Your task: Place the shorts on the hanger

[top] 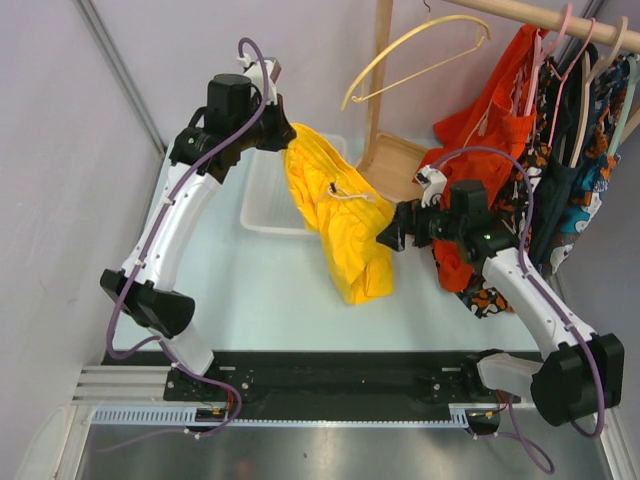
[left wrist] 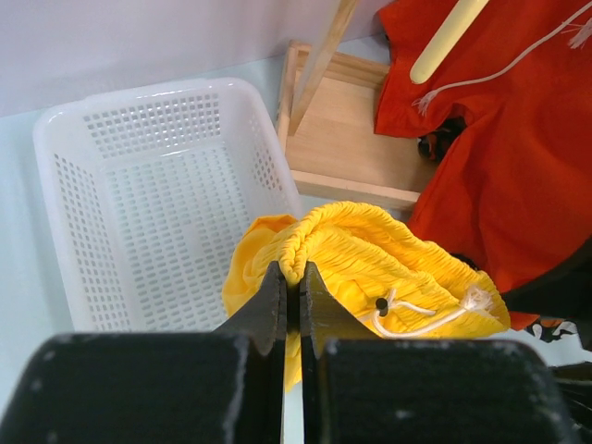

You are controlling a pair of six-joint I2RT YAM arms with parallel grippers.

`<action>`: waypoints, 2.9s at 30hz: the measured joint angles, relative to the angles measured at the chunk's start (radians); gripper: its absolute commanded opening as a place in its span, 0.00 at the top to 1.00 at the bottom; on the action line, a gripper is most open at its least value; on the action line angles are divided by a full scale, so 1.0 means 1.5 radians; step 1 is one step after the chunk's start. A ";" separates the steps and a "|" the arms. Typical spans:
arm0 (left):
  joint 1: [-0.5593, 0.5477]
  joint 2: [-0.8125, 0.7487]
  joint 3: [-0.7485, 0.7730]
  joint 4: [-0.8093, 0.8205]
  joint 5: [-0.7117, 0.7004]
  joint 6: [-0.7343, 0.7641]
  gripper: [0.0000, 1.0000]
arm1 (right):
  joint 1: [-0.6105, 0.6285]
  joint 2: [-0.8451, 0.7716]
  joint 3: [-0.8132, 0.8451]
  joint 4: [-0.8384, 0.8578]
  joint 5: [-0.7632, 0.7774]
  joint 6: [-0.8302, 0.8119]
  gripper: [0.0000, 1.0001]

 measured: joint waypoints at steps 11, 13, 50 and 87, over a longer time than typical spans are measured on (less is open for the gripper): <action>0.028 -0.015 -0.055 0.019 0.052 0.002 1.00 | 0.031 0.068 0.001 0.099 0.071 0.023 1.00; 0.033 -0.029 -0.076 0.025 0.068 0.009 1.00 | 0.007 0.063 0.002 0.096 0.066 0.012 1.00; -0.022 -0.355 -0.109 0.044 0.047 0.272 1.00 | -0.038 -0.091 0.342 0.042 0.065 -0.223 1.00; 0.078 -0.397 -0.918 0.116 0.290 0.662 1.00 | 0.149 -0.066 -0.181 -0.010 0.138 -0.435 1.00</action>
